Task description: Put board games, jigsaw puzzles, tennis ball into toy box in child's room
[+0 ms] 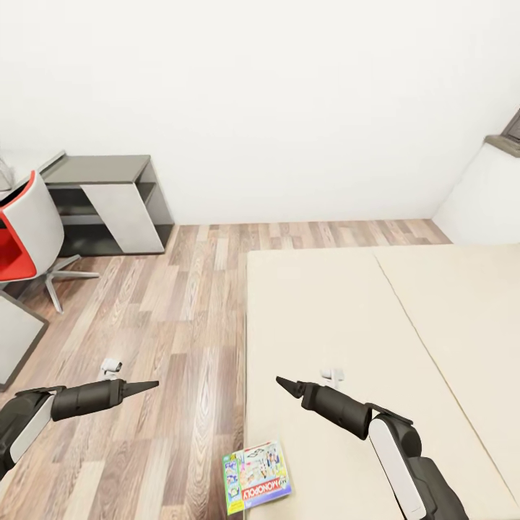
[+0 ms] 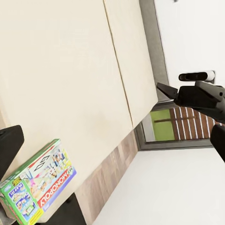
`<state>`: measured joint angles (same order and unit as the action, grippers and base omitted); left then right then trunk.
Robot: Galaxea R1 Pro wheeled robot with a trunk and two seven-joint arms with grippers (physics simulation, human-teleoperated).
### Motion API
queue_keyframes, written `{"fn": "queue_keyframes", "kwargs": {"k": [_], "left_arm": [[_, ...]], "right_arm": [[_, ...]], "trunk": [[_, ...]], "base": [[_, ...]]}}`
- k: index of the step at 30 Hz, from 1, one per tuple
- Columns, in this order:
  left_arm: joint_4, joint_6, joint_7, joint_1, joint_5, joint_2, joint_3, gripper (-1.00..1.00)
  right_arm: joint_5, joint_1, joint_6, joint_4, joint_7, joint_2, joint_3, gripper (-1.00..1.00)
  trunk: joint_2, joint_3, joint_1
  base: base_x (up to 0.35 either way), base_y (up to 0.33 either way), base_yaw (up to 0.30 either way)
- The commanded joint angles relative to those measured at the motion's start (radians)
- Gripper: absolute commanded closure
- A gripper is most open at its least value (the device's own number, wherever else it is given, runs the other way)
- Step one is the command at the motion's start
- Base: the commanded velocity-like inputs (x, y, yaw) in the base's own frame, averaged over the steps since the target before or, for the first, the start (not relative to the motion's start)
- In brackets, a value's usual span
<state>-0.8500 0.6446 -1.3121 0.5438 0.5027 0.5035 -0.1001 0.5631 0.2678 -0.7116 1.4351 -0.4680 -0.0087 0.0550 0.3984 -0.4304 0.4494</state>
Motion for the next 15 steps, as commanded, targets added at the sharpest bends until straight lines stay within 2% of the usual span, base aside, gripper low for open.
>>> {"fn": "queue_keyframes", "kwargs": {"k": [1, 15], "left_arm": [[0.0, 0.01, 0.0, 0.001, 0.008, 0.001, -0.004, -1.0], [0.0, 0.012, -0.001, 0.001, 0.008, 0.001, -0.004, -1.0]], "right_arm": [[0.003, 0.001, -0.005, 0.001, 0.0, 0.0, 0.0, -1.0], [0.003, 0.001, -0.005, 0.001, 0.002, 0.0, 0.001, -1.0]], "trunk": [[0.002, 0.0, 0.001], [0.002, 0.023, 0.001]], "base": [[0.0, 0.0, 0.0], [0.0, 0.0, 0.032]]}}
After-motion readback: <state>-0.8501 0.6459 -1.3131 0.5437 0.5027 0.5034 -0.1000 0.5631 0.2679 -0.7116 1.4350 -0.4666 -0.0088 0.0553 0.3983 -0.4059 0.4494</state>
